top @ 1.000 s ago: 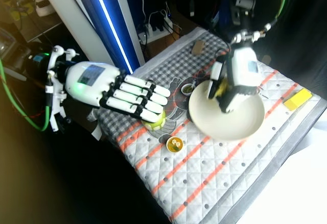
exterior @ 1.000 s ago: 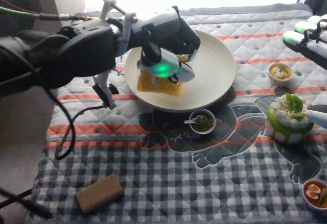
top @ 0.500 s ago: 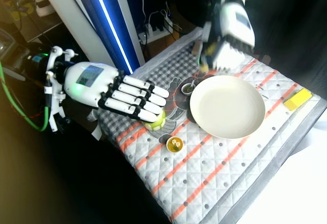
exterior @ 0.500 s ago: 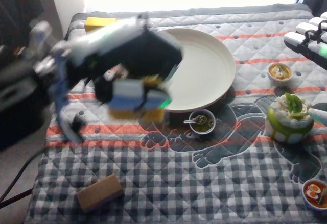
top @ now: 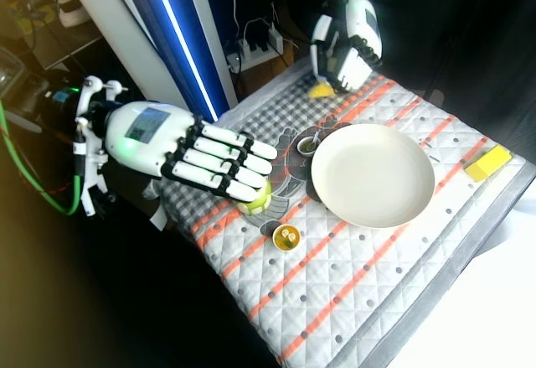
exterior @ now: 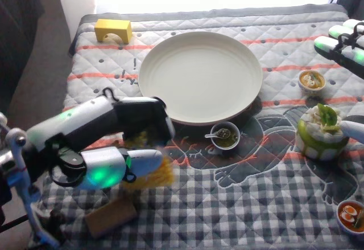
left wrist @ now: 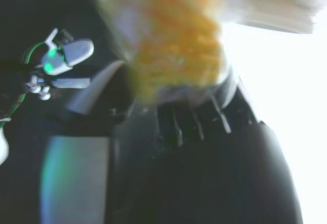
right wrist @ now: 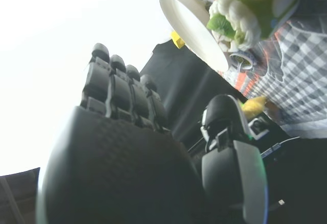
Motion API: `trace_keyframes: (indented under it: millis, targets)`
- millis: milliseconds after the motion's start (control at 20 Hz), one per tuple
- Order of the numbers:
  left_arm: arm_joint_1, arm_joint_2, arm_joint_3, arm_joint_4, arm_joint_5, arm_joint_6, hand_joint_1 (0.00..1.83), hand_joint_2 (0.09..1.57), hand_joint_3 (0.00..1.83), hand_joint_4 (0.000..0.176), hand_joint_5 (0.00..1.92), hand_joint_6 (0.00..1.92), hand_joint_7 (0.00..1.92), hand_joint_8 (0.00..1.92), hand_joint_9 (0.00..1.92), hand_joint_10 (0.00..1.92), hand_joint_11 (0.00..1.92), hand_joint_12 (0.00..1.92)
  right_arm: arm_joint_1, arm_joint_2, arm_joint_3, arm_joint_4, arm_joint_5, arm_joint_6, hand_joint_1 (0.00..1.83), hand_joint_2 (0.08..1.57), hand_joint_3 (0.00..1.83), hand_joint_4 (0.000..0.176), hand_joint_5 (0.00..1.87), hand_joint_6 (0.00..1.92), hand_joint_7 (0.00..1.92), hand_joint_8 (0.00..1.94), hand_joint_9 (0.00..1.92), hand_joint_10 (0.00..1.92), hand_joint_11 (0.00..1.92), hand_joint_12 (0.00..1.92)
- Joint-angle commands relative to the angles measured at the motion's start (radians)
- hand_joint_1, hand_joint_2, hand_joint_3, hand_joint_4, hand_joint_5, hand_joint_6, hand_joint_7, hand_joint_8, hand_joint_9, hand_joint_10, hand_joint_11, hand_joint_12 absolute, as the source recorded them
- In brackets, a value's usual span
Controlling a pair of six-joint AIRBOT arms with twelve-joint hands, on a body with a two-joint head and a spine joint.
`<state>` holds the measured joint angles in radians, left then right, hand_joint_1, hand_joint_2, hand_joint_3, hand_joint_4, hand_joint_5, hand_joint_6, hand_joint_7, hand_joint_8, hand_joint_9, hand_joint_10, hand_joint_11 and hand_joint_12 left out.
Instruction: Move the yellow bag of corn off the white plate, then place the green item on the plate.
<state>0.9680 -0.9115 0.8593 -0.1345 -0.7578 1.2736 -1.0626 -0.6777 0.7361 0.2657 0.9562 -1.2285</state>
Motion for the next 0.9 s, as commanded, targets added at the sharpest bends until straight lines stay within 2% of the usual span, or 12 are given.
trace_keyframes:
  millis: [0, 150, 200, 250, 350, 400, 500, 550, 600, 700, 800, 850]
  targets:
    - [-0.001, 0.002, -0.005, 0.007, -0.132, -0.020, 0.64, 1.31, 0.00, 0.000, 0.36, 0.18, 0.37, 0.09, 0.20, 0.48, 0.00, 1.42, 0.012, 0.005, 0.004, -0.008, 0.117, 0.005, 0.45, 1.30, 0.00, 0.008, 0.00, 0.00, 0.00, 0.00, 0.00, 0.00, 0.00, 0.46]
    - [0.012, 0.025, -0.017, 0.000, -0.180, -0.025, 0.44, 1.32, 0.00, 0.000, 0.24, 0.00, 0.16, 0.00, 0.02, 0.16, 0.00, 1.02, 0.012, 0.008, 0.003, -0.008, 0.117, 0.017, 0.46, 1.27, 0.00, 0.000, 0.00, 0.00, 0.00, 0.00, 0.01, 0.00, 0.00, 0.53]
    - [0.020, 0.042, -0.024, -0.013, -0.231, -0.025, 0.32, 1.34, 0.00, 0.000, 0.19, 0.00, 0.09, 0.00, 0.00, 0.07, 0.00, 0.71, 0.011, 0.010, 0.003, -0.021, 0.118, 0.044, 0.45, 1.26, 0.00, 0.000, 0.00, 0.00, 0.00, 0.00, 0.02, 0.01, 0.00, 0.63]
    - [0.025, 0.050, -0.027, -0.024, -0.260, -0.025, 0.24, 1.35, 0.00, 0.006, 0.08, 0.00, 0.02, 0.00, 0.00, 0.01, 0.00, 0.26, 0.011, 0.011, 0.004, -0.035, 0.118, 0.067, 0.42, 1.24, 0.00, 0.020, 0.00, 0.00, 0.00, 0.00, 0.01, 0.00, 0.00, 0.62]
    - [0.034, 0.064, -0.024, -0.072, -0.359, -0.025, 0.13, 1.37, 0.00, 0.000, 0.05, 0.01, 0.00, 0.00, 0.00, 0.00, 0.00, 0.48, 0.008, 0.012, 0.018, -0.077, 0.117, 0.144, 0.46, 1.22, 0.00, 0.044, 0.00, 0.00, 0.00, 0.00, 0.00, 0.00, 0.00, 0.49]
    - [0.034, 0.065, -0.020, -0.090, -0.385, -0.025, 0.12, 1.38, 0.00, 0.000, 0.08, 0.01, 0.00, 0.00, 0.00, 0.00, 0.00, 0.69, 0.004, 0.011, 0.025, -0.087, 0.115, 0.173, 0.47, 1.21, 0.00, 0.044, 0.00, 0.00, 0.00, 0.00, 0.00, 0.00, 0.00, 0.43]
    - [0.033, 0.064, -0.008, -0.134, -0.464, -0.025, 0.12, 1.40, 0.01, 0.000, 0.03, 0.00, 0.00, 0.00, 0.00, 0.00, 0.00, 0.74, -0.002, -0.009, 0.052, -0.106, 0.077, 0.228, 0.44, 1.20, 0.00, 0.044, 0.00, 0.00, 0.00, 0.00, 0.00, 0.00, 0.00, 0.28]
    - [0.033, 0.062, -0.007, -0.144, -0.488, -0.025, 0.21, 1.37, 0.00, 0.000, 0.04, 0.00, 0.00, 0.00, 0.00, 0.00, 0.00, 0.73, 0.002, -0.019, 0.059, -0.108, 0.056, 0.229, 0.48, 1.18, 0.00, 0.032, 0.00, 0.00, 0.00, 0.00, 0.02, 0.01, 0.00, 0.48]
    - [0.033, 0.058, -0.005, -0.152, -0.508, -0.025, 0.29, 1.36, 0.00, 0.000, 0.06, 0.01, 0.00, 0.00, 0.00, 0.00, 0.00, 0.72, 0.005, -0.031, 0.069, -0.108, 0.033, 0.229, 0.56, 1.15, 0.00, 0.028, 0.00, 0.00, 0.00, 0.00, 0.03, 0.01, 0.00, 0.43]
    - [0.029, 0.049, 0.000, -0.164, -0.544, -0.027, 0.28, 1.38, 0.00, 0.000, 0.07, 0.01, 0.00, 0.00, 0.00, 0.00, 0.00, 0.76, 0.021, -0.070, 0.102, -0.107, -0.041, 0.229, 0.65, 1.16, 0.00, 0.000, 0.00, 0.00, 0.00, 0.00, 0.06, 0.02, 0.00, 0.64]
    - [0.029, 0.049, 0.002, -0.165, -0.560, -0.038, 0.24, 1.40, 0.00, 0.016, 0.05, 0.00, 0.00, 0.00, 0.00, 0.00, 0.00, 0.60, 0.044, -0.104, 0.129, -0.107, -0.098, 0.229, 0.76, 1.14, 0.00, 0.000, 0.03, 0.01, 0.06, 0.01, 0.10, 0.03, 0.00, 0.89]
    - [0.029, 0.048, 0.005, -0.167, -0.566, -0.047, 0.30, 1.40, 0.00, 0.004, 0.05, 0.01, 0.00, 0.00, 0.00, 0.00, 0.00, 0.57, 0.060, -0.127, 0.149, -0.109, -0.131, 0.229, 0.83, 1.13, 0.00, 0.000, 0.09, 0.02, 0.13, 0.02, 0.17, 0.05, 0.00, 0.98]
